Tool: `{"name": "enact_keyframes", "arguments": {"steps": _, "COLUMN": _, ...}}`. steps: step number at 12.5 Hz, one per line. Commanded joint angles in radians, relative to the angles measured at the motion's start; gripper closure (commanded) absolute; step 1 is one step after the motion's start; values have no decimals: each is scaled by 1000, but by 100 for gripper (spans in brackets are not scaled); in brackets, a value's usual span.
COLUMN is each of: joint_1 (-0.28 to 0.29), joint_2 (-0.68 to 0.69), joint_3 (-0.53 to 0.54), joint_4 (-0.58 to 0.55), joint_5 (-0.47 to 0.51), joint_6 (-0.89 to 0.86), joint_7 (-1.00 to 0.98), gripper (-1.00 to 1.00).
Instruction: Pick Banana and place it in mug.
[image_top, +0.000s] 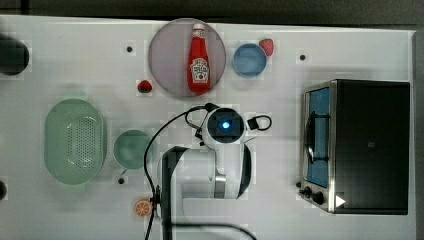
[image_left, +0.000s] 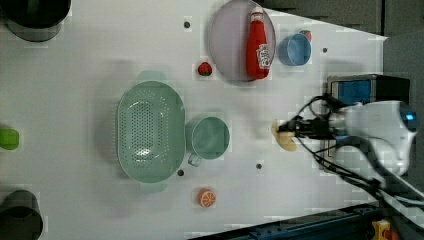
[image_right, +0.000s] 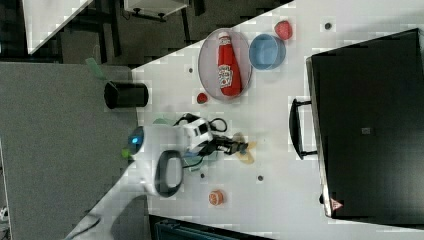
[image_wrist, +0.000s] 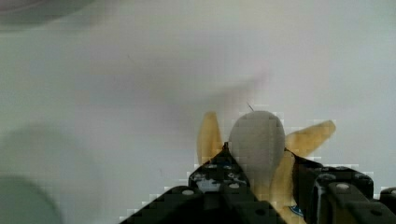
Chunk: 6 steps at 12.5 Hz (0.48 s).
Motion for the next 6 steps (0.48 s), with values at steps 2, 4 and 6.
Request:
{"name": "enact_keyframes", "arguments": {"steps": 2, "joint_1": -2, "joint_2": -185, "joint_3": -15, "joint_4": 197, "joint_5": -17, "joint_6": -324, "joint_7": -28, "gripper": 28}}
{"name": "enact_keyframes", "arguments": {"steps": 4, "joint_1": 3, "joint_2": -230, "joint_3": 5, "joint_4": 266, "joint_5": -16, "joint_6": -438, "joint_7": -7, "gripper": 28}}
{"name": "enact_keyframes", "arguments": {"steps": 6, "joint_1": 16, "joint_2": -251, "joint_3": 39, "joint_4": 297, "joint_5": 11, "joint_6": -513, "joint_7": 23, "gripper": 28}}
